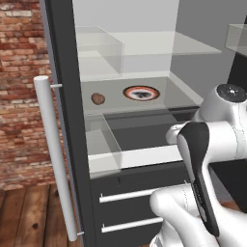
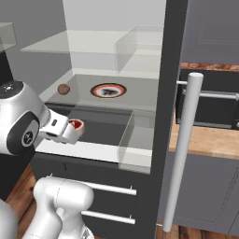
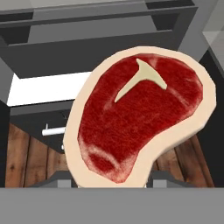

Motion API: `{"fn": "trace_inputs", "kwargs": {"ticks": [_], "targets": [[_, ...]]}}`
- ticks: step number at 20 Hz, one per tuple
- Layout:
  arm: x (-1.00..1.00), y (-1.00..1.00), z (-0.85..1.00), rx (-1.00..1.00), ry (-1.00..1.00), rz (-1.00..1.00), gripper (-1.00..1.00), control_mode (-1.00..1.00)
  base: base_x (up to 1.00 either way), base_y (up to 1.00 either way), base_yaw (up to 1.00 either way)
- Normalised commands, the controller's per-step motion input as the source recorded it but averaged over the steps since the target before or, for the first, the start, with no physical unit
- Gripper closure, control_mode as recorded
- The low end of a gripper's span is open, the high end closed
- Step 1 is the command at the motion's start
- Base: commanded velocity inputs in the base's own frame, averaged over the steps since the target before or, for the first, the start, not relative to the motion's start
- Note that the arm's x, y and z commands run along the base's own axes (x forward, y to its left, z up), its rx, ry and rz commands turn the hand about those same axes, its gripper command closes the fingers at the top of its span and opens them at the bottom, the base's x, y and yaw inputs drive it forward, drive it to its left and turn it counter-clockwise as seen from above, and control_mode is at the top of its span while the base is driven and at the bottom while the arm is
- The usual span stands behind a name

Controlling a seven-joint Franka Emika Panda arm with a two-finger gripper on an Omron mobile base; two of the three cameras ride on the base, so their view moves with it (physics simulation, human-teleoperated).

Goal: Retrieve the steak from the fridge and place it on the cutting board.

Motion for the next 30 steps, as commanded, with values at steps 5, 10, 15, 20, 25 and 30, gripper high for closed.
{"fn": "trace_inputs", "kwargs": {"ticks": [5,10,15,20,25,30], "targets": [[-0.16,0.0,0.0,0.0,0.0,0.0,1.0,-1.0,0.0,0.0,0.0],[0.0,0.0,0.0,0.0,0.0,0.0,1.0,-1.0,0.0,0.0,0.0],[-0.06,0.0,-0.01,0.0,0.0,0.0,1.0,-1.0,0.0,0.0,0.0],[0.0,0.0,0.0,0.0,0.0,0.0,1.0,1.0,-0.38,0.0,0.0],[0.0,0.0,0.0,0.0,0.0,0.0,1.0,1.0,-0.51,0.0,0.0],[0.0,0.0,0.0,0.0,0.0,0.0,1.0,1.0,-0.49,0.0,0.0]]}}
